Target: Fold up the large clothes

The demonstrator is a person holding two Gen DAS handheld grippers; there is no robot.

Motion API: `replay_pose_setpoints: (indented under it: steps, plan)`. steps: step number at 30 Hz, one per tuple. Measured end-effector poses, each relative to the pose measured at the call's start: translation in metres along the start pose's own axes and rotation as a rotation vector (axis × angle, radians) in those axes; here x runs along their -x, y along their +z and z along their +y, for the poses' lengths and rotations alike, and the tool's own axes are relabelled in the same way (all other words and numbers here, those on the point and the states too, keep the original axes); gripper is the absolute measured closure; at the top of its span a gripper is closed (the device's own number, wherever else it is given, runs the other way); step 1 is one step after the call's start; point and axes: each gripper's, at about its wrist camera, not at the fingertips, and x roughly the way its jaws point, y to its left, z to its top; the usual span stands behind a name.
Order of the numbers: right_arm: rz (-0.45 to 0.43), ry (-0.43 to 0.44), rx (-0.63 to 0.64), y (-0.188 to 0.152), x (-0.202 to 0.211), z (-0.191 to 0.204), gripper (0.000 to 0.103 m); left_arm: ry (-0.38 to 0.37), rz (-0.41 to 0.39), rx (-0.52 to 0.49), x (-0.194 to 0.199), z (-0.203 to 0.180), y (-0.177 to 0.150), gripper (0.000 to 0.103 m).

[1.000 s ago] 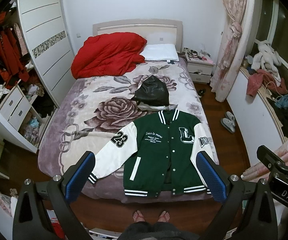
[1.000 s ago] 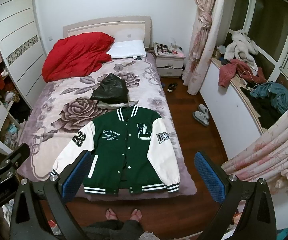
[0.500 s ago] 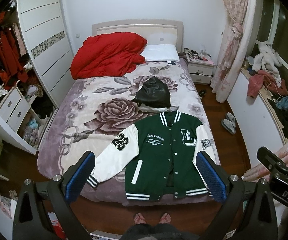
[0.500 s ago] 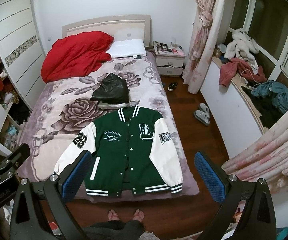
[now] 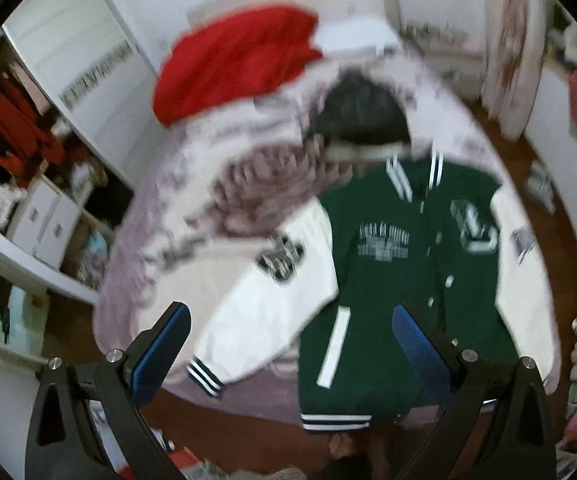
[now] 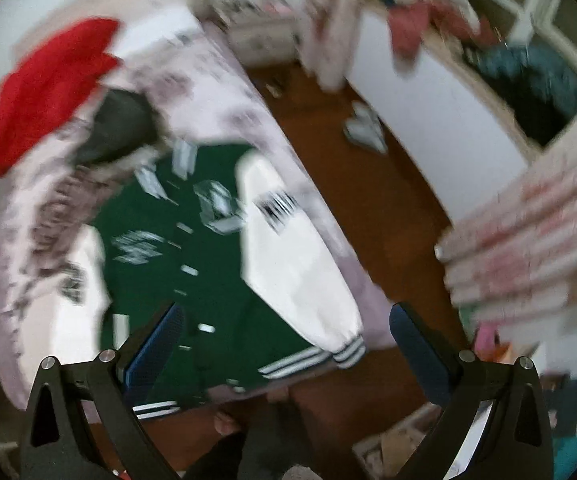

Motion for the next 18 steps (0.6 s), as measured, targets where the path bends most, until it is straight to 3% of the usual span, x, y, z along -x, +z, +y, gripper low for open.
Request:
replay_pose_setpoints:
  steps: [6,9,12,16,18]
  plan:
    - [0.264,0.067,-0.339,-0.032,-0.225,-0.132,0.000,0.069,0.156,-0.006,-0.120,-0.058,-0.044,0.000]
    - [0.341,0.097,-0.390,-0.060,-0.314,-0.181,0.000,0.086,0.240,-0.008,-0.171,-0.087,-0.061,0.000]
    - [0.402,0.234,-0.418,-0.079,-0.388,-0.202,0.000,0.109,0.294,-0.039,-0.213,-0.118,-0.070,0.000]
    - [0.471,0.381,-0.422,-0.095,-0.444,-0.201,0.000,0.145,0.326,-0.101,-0.240,-0.144,-0.073,0.000]
    - [0.517,0.449,-0.452,-0.105,-0.462,-0.196,0.008,0.159,0.335,-0.118,-0.246,-0.151,-0.070,0.000]
